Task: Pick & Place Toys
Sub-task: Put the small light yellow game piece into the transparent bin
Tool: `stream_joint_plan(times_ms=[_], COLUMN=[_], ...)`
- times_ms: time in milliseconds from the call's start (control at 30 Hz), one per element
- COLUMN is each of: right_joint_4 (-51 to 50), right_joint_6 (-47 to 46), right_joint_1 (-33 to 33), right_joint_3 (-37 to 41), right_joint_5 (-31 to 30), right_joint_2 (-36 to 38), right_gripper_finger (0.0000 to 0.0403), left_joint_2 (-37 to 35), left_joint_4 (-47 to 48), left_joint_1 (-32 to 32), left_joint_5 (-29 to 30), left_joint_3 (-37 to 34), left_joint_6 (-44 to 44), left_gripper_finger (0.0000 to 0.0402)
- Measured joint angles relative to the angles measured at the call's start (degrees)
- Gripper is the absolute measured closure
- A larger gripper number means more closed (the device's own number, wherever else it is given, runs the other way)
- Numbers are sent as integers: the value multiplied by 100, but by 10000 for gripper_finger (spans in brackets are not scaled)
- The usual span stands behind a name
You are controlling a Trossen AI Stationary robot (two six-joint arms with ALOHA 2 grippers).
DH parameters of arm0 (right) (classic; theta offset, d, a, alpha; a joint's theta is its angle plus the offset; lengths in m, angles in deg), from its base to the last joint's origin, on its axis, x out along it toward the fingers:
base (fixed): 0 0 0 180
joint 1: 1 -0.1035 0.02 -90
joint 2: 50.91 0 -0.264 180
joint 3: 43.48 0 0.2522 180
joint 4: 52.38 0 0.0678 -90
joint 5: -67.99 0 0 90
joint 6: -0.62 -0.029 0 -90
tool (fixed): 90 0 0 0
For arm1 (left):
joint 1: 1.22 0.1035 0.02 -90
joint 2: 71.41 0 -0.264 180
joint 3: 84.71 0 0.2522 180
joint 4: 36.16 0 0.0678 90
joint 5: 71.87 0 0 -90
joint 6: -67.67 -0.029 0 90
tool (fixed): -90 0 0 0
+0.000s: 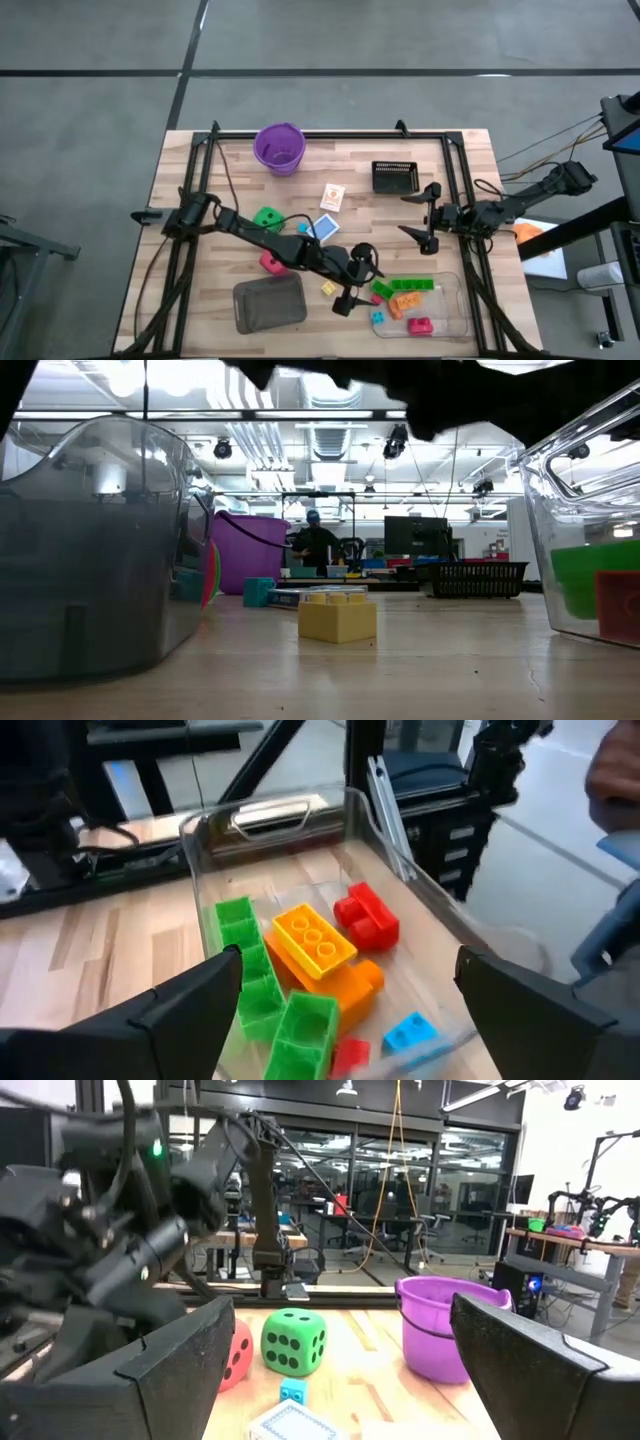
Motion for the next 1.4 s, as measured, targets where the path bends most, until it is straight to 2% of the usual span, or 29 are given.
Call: stream_joint_plan(times_ms=[267,467,567,867,1100,1233,1400], right_joint_4=[-14,0,-2,-2,-4,-3,-4], right_joint_6=[0,-11,-21,-24,-24,-24,-22], right_joint_1=[2,2,2,2,2,2,2], right_joint_3=[0,0,0,-4,-7,-9,-11], right_joint_5=[0,1,1,2,2,1,2], right_joint_2=[-8,-10,-7,-10,-10,-12,-12], right_gripper_finger=[40,40,40,40,40,40,40], left_joint_2=[-809,-862,-803,-812,-819,-822,-838], left_joint_4=[2146,3673,3777,3239,2950,3013,3250], left_joint_1=[-239,-489,-599,-611,-593,-591,-591], left_joint_5=[79,452,736,919,1032,1033,1085], left_joint_3=[-2,-18,-168,-820,-973,-973,-962], left_joint_6=[-19,16,-120,-265,-264,-259,-232], left_gripper_finger=[103,129,130,130,128,105,56])
